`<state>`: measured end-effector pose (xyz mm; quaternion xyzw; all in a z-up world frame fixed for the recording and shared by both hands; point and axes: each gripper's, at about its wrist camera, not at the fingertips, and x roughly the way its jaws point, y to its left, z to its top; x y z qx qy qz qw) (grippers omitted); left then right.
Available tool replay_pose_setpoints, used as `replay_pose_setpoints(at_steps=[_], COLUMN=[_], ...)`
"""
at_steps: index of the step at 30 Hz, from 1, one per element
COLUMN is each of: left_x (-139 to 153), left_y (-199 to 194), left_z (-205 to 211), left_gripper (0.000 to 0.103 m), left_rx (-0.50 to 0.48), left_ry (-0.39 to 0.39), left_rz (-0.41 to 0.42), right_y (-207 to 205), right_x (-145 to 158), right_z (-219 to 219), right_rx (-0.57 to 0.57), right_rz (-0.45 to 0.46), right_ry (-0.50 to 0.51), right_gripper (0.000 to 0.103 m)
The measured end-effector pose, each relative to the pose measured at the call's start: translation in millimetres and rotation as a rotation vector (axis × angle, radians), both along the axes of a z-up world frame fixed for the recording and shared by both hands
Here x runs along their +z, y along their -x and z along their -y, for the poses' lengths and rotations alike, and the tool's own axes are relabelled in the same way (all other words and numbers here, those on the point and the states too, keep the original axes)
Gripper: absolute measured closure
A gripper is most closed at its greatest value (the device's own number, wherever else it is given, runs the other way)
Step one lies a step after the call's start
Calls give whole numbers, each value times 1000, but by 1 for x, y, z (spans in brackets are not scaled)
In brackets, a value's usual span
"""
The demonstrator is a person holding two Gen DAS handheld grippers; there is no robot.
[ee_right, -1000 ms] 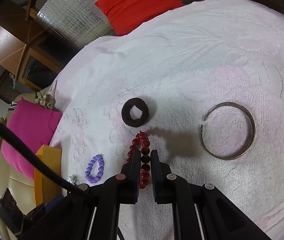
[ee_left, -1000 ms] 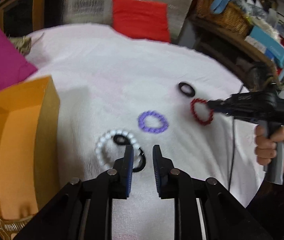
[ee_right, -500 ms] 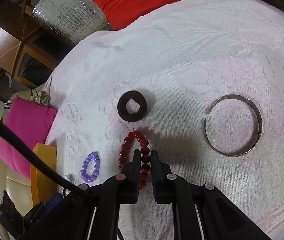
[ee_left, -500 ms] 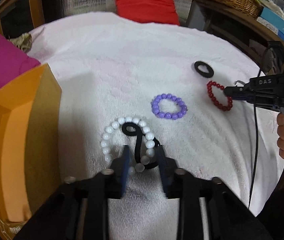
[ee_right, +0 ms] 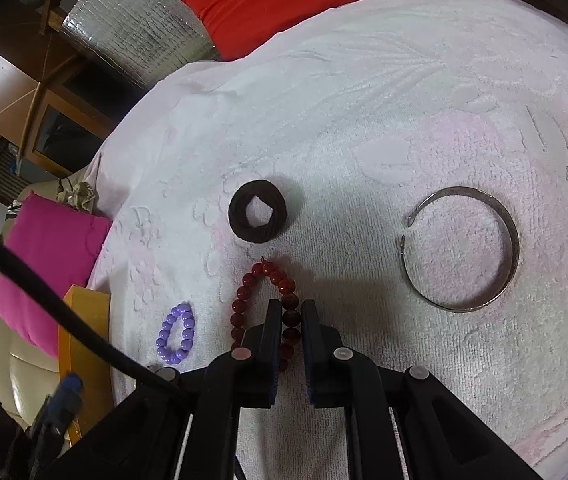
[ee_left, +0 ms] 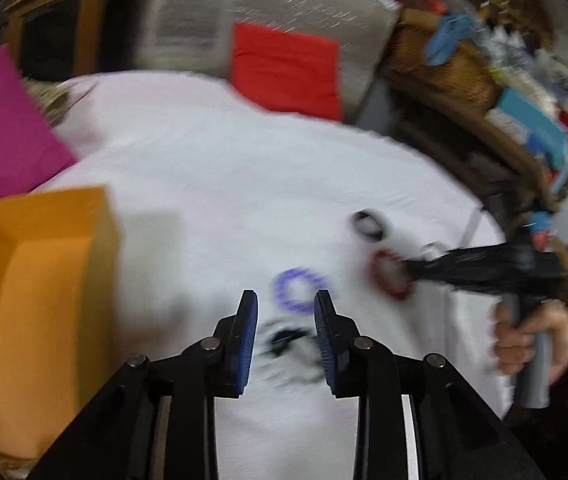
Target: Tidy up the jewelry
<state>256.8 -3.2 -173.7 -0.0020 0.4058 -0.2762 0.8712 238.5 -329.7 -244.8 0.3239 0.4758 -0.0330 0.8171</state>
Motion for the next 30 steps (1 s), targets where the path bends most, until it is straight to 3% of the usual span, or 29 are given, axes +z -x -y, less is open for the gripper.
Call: replay_pose_setpoints(at_steps=[7, 11, 18, 25, 30], left_x=[-20, -12, -13, -34, -39], left_y=[10, 22, 29, 6, 6], left_z=[12, 24, 45, 53, 49], left_gripper=[73, 73, 73, 74, 89], left_rx=[-56, -116, -191, -107, -103], left_ry=[-163, -134, -56, -26, -17], left_rz=[-54, -37, -112, -221, -231], right_y=[-3, -4, -6, -6, -5], right_x=[-2, -3, -5, -7, -3], right_z=[-4, -4, -6, -7, -8], right_rx=[11, 13, 20, 26, 48], right_rz=[-11, -12, -13, 1, 22], right_ry=[8, 9, 21, 25, 43], right_gripper=[92, 92, 91, 91, 92])
